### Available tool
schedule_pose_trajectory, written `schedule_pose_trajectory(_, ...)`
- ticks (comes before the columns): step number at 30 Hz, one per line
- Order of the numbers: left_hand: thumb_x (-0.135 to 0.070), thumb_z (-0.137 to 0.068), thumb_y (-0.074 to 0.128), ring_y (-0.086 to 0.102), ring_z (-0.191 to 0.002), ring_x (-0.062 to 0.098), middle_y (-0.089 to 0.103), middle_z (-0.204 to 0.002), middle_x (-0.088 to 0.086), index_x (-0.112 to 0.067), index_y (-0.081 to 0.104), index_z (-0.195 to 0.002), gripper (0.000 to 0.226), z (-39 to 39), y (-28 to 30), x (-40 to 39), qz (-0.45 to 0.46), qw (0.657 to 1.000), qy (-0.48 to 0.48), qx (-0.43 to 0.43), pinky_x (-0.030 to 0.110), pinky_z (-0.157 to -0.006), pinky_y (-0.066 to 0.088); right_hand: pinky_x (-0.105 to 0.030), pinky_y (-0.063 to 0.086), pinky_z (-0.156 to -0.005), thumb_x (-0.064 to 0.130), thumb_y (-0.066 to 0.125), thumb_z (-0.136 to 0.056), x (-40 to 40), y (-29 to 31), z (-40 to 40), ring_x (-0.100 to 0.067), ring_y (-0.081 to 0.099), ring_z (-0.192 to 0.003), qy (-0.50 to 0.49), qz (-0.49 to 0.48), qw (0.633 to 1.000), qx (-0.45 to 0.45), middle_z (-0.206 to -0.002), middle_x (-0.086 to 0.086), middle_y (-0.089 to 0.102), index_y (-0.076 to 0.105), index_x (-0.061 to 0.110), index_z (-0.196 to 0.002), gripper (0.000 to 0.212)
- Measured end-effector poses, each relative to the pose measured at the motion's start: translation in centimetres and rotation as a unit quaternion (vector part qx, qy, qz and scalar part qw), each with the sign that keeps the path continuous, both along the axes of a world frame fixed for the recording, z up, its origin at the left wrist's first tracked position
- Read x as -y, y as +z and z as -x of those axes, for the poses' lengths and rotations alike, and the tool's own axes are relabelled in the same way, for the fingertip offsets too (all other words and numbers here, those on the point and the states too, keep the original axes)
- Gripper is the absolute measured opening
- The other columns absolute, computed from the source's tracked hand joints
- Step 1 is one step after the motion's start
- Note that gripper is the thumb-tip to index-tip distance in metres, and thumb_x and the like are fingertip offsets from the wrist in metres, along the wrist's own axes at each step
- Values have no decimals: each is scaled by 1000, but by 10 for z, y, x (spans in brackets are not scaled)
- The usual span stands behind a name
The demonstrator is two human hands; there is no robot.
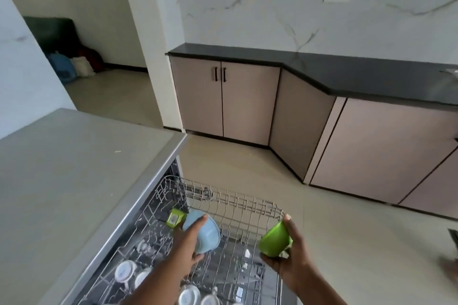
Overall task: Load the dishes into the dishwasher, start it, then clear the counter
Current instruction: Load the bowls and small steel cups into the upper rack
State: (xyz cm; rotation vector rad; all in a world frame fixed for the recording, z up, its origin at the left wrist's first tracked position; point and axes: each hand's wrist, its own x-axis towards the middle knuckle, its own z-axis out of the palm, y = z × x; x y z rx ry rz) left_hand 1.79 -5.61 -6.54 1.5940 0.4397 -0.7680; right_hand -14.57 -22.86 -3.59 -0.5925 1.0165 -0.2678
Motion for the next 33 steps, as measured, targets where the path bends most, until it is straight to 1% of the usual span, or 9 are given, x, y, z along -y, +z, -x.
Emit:
schedule_pose_trajectory(4, -46, -76, 77, 53, -102, 31, 48, -114, 9, -25, 41, -118, 60, -19, -22, 15, -67, 995, -44, 67, 43, -76, 55, -53, 57, -70, 49, 76, -71, -7, -36, -21, -45, 58, -105, -21, 28, 999, -42, -130, -12, 43, 48, 30, -128, 66)
schedule_pose_trajectory(8, -54, -66, 81, 55, -100, 25, 53, -120, 5, -23, 45, -131, 81, -28, -52, 37, -142, 975, -98, 139, 39, -79, 55, -51, 58, -74, 50, 83, -66, -6, -73, -43, -33, 54, -104, -29, 133, 978, -158, -127, -9, 46, 50, 36, -125, 69)
schedule_pose_trajectory(10, -58, -62, 82, 55, -104, 28, 49, -130, 10, -26, 41, -138, 92, -33, -67, 52, -171, 963, -136, 158, 37, -80, 54, -52, 55, -84, 66, 85, -50, -2, -93, -57, -33, 55, -101, 10, 214, 951, -223, -125, -12, 42, 48, 43, -125, 87)
schedule_pose_trajectory(11, -59, -61, 81, 56, -105, 30, 47, -131, 12, -28, 38, -140, 95, -35, -74, 59, -185, 955, -159, 169, 38, -81, 54, -50, 52, -89, 66, 84, -49, 0, -101, -64, -33, 54, -98, 41, 249, 937, -243, -126, -13, 38, 45, 43, -128, 91)
schedule_pose_trajectory(14, -59, -65, 79, 56, -109, 30, 41, -133, 11, -31, 31, -144, 96, -39, -95, 81, -254, 912, -234, 221, 31, -78, 47, -41, 47, -89, 59, 80, -65, 5, -128, -79, -33, 53, -93, 142, 358, 879, -283, -137, -15, 30, 37, 38, -137, 87)
schedule_pose_trajectory(17, -66, -64, 75, 55, -113, 32, 40, -132, 8, -37, 28, -144, 98, -40, -117, 97, -336, 851, -307, 261, 34, -80, 45, -43, 47, -91, 64, 72, -70, 6, -153, -89, -40, 51, -115, 231, 442, 806, -317, -141, -12, 30, 33, 36, -142, 86)
schedule_pose_trajectory(23, -65, -65, 74, 52, -112, 40, 39, -131, 13, -34, 30, -139, 91, -34, -164, 107, -403, 799, -352, 275, 41, -84, 47, -48, 49, -91, 67, 56, -82, 9, -191, -95, -42, 37, -128, 331, 496, 719, -356, -150, -11, 21, 23, 38, -144, 76)
schedule_pose_trajectory(29, -68, -70, 69, 39, -129, 39, 25, -150, 16, -26, 19, -150, 104, -37, -184, 112, -429, 779, -368, 271, 43, -94, 46, -48, 43, -102, 69, 56, -81, 19, -207, -100, -45, 23, -137, 406, 499, 662, -384, -155, -13, 10, 10, 32, -150, 91)
schedule_pose_trajectory(33, -72, -69, 67, 39, -129, 39, 25, -150, 16, -25, 17, -151, 107, -37, -183, 108, -429, 771, -378, 280, 41, -94, 46, -49, 41, -105, 69, 62, -76, 20, -207, -97, -43, 20, -139, 433, 503, 641, -385, -155, -14, 4, 2, 32, -152, 103)
